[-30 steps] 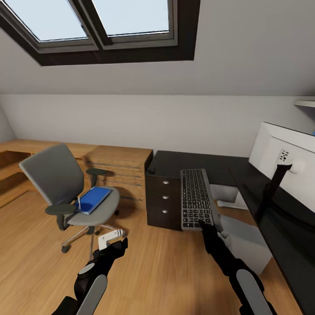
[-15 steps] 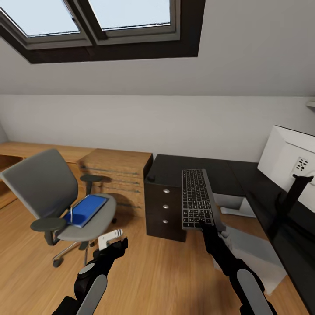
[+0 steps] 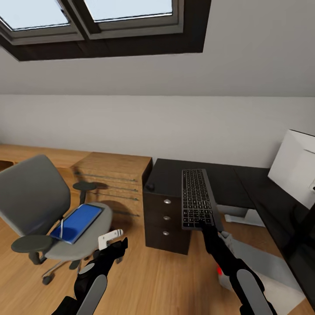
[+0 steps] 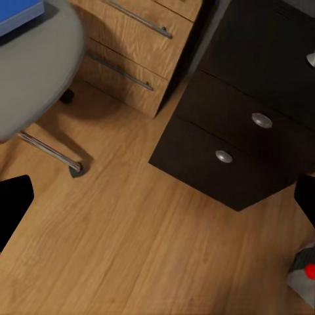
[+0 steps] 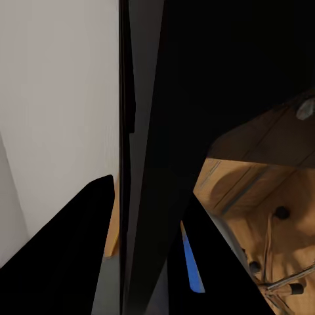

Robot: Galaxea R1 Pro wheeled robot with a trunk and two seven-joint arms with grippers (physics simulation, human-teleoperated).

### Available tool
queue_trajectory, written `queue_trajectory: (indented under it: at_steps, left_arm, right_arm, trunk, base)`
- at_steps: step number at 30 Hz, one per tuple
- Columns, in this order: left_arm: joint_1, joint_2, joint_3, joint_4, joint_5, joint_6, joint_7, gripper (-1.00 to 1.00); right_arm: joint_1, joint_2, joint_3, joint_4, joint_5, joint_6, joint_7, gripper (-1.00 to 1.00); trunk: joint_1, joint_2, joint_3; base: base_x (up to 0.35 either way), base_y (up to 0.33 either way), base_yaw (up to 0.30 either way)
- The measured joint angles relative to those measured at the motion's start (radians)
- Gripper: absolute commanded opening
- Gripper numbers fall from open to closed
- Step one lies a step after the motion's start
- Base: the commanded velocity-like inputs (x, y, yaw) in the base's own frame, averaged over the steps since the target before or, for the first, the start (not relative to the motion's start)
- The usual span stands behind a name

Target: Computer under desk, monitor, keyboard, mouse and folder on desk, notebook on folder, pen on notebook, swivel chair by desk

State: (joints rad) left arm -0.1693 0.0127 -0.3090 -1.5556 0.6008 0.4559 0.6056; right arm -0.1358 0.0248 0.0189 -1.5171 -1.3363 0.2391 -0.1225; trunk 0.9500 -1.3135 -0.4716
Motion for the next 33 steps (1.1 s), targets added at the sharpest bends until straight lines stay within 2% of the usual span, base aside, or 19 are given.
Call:
queue_trajectory:
  at_steps: [11, 16, 19, 26, 33]
  left_arm:
    - [0.0, -0.001, 0.0, 0.0, 0.0, 0.0, 0.0, 1.0]
    - [0.0, -0.001, 0.0, 0.001, 0.0, -0.001, 0.001, 1.0]
    - [0.0, -0.002, 0.0, 0.002, 0.0, -0.001, 0.001, 1.0]
    - [0.0, -0.002, 0.0, 0.002, 0.0, -0.001, 0.0, 1.0]
    - [0.0, -0.002, 0.0, 0.001, 0.0, -0.001, 0.0, 1.0]
  right_arm:
    - [0.0, 0.007, 0.006, 0.03, 0.0, -0.004, 0.0, -1.0]
    - [0.0, 0.012, 0.007, 0.04, -0.003, -0.026, 0.003, -1.0]
    - [0.0, 0.024, 0.009, 0.054, -0.004, -0.067, 0.003, -1.0]
    - [0.0, 0.046, 0.015, 0.079, -0.006, -0.097, 0.003, -1.0]
    - [0.0, 0.047, 0.017, 0.084, -0.007, -0.091, 0.005, -1.0]
  trunk:
    - [0.0, 0.0, 0.0]
    - [0.0, 0.0, 0.0]
    - [0.001, 0.0, 0.0]
    - [0.0, 0.0, 0.0]
    - [0.0, 0.0, 0.0]
  base:
    - [0.326, 0.0, 0.0]
    - [0.113, 0.0, -0.053]
    - [0.027, 0.02, -0.211]
    - [0.133, 0.221, -0.253]
    - [0.176, 0.263, -0.081]
